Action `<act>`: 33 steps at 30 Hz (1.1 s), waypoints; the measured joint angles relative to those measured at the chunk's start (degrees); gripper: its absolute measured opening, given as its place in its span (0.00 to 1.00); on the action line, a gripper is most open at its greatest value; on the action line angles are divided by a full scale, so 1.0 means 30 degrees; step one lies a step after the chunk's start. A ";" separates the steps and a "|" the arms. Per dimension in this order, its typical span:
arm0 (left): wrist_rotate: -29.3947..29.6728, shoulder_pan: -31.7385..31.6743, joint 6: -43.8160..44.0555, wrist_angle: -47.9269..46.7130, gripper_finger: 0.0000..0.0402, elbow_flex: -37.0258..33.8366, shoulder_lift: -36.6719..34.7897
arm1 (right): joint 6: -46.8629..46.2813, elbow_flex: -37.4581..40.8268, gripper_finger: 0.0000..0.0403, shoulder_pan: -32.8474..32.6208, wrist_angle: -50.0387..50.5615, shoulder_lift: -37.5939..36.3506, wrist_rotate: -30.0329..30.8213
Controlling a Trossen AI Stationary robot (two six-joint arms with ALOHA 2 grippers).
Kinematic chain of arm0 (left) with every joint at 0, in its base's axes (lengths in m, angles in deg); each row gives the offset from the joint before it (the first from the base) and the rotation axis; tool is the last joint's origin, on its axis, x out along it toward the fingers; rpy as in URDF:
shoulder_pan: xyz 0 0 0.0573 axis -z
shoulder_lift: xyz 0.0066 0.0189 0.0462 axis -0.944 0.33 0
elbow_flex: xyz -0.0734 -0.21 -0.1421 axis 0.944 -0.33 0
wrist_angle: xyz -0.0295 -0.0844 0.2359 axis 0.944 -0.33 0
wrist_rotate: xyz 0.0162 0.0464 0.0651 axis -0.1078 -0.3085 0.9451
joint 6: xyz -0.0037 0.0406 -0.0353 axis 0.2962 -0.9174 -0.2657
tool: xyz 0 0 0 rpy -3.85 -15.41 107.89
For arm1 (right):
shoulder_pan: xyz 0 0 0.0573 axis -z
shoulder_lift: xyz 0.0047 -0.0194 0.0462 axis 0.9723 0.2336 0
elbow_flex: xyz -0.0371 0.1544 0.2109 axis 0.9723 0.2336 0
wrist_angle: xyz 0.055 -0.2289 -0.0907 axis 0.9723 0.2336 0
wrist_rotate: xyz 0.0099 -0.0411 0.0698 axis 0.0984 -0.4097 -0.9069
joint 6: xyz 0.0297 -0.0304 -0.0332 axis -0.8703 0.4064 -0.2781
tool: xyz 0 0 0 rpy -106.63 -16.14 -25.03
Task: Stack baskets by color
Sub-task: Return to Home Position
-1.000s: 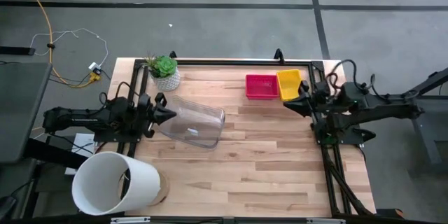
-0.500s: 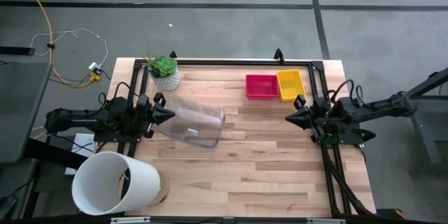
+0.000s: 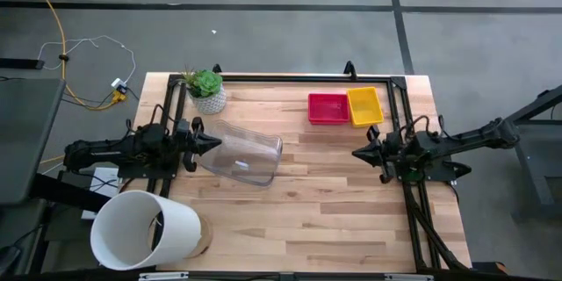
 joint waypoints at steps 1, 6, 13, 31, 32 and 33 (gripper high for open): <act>0.0054 -0.0083 0.0000 -0.0010 0.00 0.0000 0.0003 | 0.0385 0.0000 0.00 0.0004 0.0465 -0.0040 0.0284; 0.0086 -0.0533 0.0000 -0.0003 0.00 0.0000 0.0019 | 0.1219 0.0000 0.00 0.0039 0.3010 -0.0035 0.1321; 0.0126 -0.1376 0.0000 0.0000 0.00 0.0000 0.0044 | 0.1639 0.0000 0.00 0.1019 0.5190 -0.0070 0.1435; 0.0130 -0.0978 0.0000 0.0013 0.00 0.0000 0.0007 | 0.2512 0.0007 0.00 0.4295 0.8105 -0.1105 -0.0627; 0.0131 -0.0807 0.0000 0.0007 0.00 0.0000 0.0007 | 0.2533 0.0007 0.00 0.4295 0.8104 -0.1025 -0.0627; 0.0128 -0.0645 0.0000 0.0007 0.00 0.0000 0.0007 | 0.2488 0.0007 0.00 0.4295 0.8105 -0.0975 -0.0634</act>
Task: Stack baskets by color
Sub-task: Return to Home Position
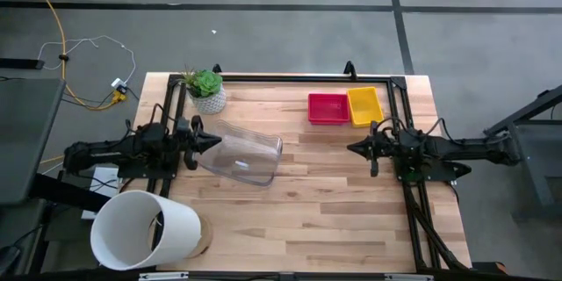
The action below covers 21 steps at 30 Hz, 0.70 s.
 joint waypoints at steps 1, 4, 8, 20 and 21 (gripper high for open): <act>0.0000 0.0166 0.0000 0.0002 0.00 0.0000 0.0000 | -0.0135 0.0000 0.00 0.0000 -0.0007 0.0035 -0.0007; -0.0002 0.0503 0.0000 0.0000 0.00 0.0000 0.0000 | -0.0800 0.0007 0.00 0.0000 0.0000 0.0050 -0.0058; 0.0000 0.0558 0.0000 0.0003 0.00 0.0000 0.0000 | -0.1743 0.0007 0.00 0.0000 0.0000 0.0050 -0.0058; -0.0066 0.0554 0.0000 0.0013 0.00 0.0000 0.0036 | -0.2097 0.0007 0.00 0.0000 0.0000 0.0050 -0.0051; -0.0066 0.0554 0.0000 0.0009 0.00 0.0000 0.0036 | -0.2097 0.0007 0.00 0.0000 0.0000 0.0050 -0.0051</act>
